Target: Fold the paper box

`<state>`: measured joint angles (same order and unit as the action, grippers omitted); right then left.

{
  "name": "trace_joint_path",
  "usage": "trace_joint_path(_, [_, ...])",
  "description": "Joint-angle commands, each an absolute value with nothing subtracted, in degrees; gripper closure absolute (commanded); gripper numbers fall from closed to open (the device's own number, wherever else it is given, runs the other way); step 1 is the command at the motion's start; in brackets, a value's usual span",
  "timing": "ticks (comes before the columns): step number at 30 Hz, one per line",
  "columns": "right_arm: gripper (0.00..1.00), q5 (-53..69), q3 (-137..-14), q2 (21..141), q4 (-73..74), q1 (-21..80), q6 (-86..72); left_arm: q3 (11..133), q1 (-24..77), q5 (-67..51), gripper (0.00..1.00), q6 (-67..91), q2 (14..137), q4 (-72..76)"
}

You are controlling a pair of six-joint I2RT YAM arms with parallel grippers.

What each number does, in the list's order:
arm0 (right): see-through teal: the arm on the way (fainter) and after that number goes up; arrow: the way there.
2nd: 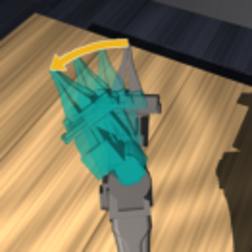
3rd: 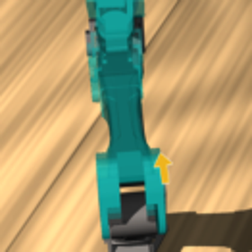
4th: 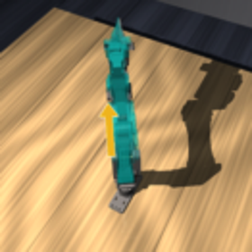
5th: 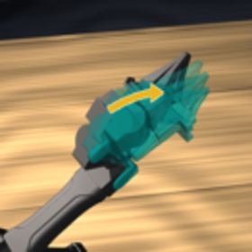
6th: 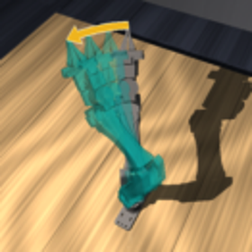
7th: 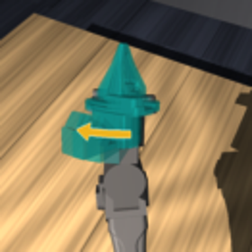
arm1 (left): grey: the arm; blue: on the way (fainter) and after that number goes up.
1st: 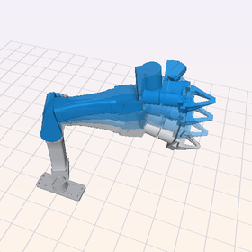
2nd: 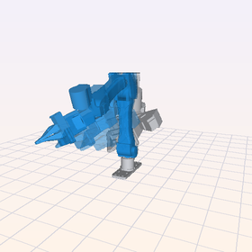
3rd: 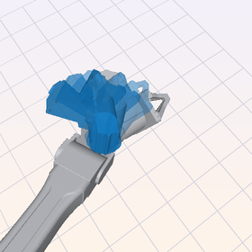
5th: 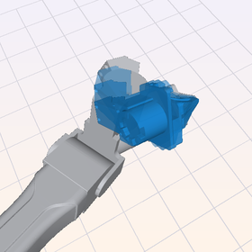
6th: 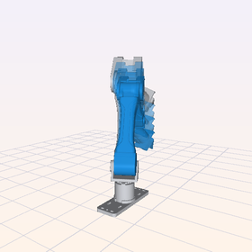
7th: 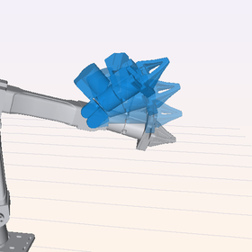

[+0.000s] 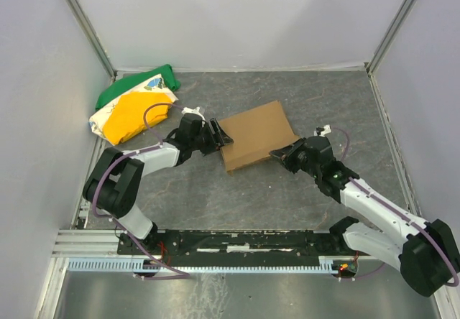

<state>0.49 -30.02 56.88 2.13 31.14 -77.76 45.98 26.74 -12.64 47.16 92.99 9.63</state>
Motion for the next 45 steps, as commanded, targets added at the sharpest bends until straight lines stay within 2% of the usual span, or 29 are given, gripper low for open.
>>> trace_joint_path(1, [0.85, 4.82, -29.72, 58.00, -3.31, 31.55, -84.95, 47.56, 26.78, -13.40, 0.25, 43.82, 91.24, 10.95])
trace_joint_path(5, [0.84, 6.09, -25.84, 58.32, -12.57, 31.61, -91.39, 49.14, 26.81, -11.46, 0.25, 41.85, 90.81, 7.57])
trace_joint_path(14, [0.83, 3.86, -26.16, 54.01, -9.62, 31.57, -95.76, 51.21, 26.63, -10.43, 0.23, 39.89, 88.28, 5.06])
trace_joint_path(18, [0.78, 4.03, -27.75, 53.96, -6.23, 31.57, -94.70, 51.59, 26.53, -9.94, 0.23, 39.57, 86.62, 3.09])
trace_joint_path(19, [0.74, 4.37, -27.92, 54.13, -5.99, 31.63, -94.55, 51.59, 26.48, -9.63, 0.23, 39.32, 86.00, 2.20])
trace_joint_path(21, [0.60, 5.40, -28.22, 54.58, -5.77, 31.60, -94.06, 51.49, 26.37, -8.36, 0.23, 38.57, 84.51, 0.24])
trace_joint_path(23, [0.41, 7.52, -29.20, 55.03, -4.43, 31.64, -92.83, 51.51, 26.29, -6.62, 0.23, 37.83, 82.95, -2.26])
trace_joint_path(26, [0.36, 10.82, -31.31, 53.99, -0.75, 31.57, -88.74, 51.70, 25.98, -4.12, 0.22, 36.87, 80.06, -6.99])
trace_joint_path(30, [0.36, 10.74, -38.95, 47.93, 17.68, 31.56, -74.92, 49.92, 25.75, -2.95, 0.22, 36.74, 75.47, -9.45])
trace_joint_path(33, [0.38, 0.72, -48.83, 43.50, 38.54, 31.50, -60.30, 47.98, 25.70, -2.82, 0.22, 37.29, 72.04, -10.64])
trace_joint_path(34, [0.36, -6.84, -52.06, 43.08, 44.77, 31.47, -57.20, 46.61, 25.64, -3.34, 0.22, 37.74, 70.34, -10.20])
trace_joint_path(35, [0.33, -11.08, -54.43, 43.02, 48.33, 31.47, -53.87, 45.49, 25.65, -4.16, 0.22, 38.28, 69.51, -9.59])
trace_joint_path(36, [0.23, -14.59, -56.45, 43.60, 50.71, 31.39, -51.24, 44.31, 25.66, -4.99, 0.22, 38.78, 68.23, -8.96])
trace_joint_path(39, [0.05, -19.83, -58.67, 49.53, 53.18, 31.38, -45.03, 41.80, 25.74, -7.48, 0.22, 39.61, 65.08, -8.48])
trace_joint_path(45, [0.03, -20.06, -58.12, 65.84, 47.00, 31.15, -35.36, 38.30, 25.92, -14.95, 0.23, 41.10, 63.12, -5.94])
